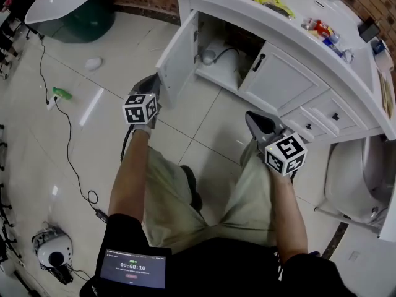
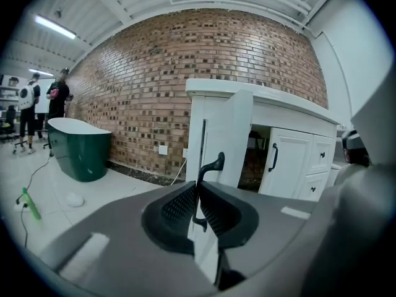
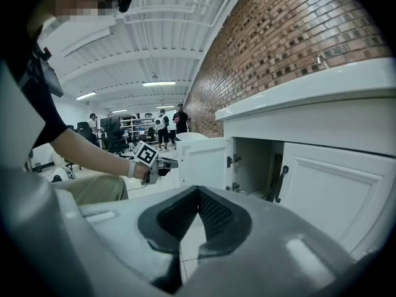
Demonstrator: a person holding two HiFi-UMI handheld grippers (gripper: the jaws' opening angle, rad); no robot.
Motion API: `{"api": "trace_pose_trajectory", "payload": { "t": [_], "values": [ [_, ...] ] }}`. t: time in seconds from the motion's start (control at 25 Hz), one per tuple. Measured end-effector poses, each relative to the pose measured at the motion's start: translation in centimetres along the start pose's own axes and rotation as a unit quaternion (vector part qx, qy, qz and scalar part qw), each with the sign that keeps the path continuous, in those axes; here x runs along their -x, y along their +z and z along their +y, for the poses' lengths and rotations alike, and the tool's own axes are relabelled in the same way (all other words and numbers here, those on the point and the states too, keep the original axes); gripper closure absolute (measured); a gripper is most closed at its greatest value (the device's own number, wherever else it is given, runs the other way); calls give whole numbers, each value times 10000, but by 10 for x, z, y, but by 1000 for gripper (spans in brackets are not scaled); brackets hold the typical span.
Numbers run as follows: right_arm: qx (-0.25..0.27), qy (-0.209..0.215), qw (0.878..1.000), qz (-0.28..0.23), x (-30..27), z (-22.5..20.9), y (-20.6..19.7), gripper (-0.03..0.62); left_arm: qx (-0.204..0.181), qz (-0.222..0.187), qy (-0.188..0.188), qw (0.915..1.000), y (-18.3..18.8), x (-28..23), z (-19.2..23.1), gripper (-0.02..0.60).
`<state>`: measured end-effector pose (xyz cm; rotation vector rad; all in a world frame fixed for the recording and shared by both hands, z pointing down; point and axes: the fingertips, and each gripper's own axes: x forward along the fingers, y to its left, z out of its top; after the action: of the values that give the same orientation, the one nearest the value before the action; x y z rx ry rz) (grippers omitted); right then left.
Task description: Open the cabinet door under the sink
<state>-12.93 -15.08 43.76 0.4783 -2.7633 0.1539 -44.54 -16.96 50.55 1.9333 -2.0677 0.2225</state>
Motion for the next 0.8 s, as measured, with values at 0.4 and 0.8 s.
{"api": "trace_pose_trajectory", "payload": {
  "t": [0.4,0.8],
  "values": [
    [-4,-58,9997,255,-6,-6,-10,602,41,-324,-671,9972,5,1,18,546],
    [-126,-152,9998,100,21,-17,-6,602,221,-1108,-753,9907,36,75,0,568]
  ]
}}
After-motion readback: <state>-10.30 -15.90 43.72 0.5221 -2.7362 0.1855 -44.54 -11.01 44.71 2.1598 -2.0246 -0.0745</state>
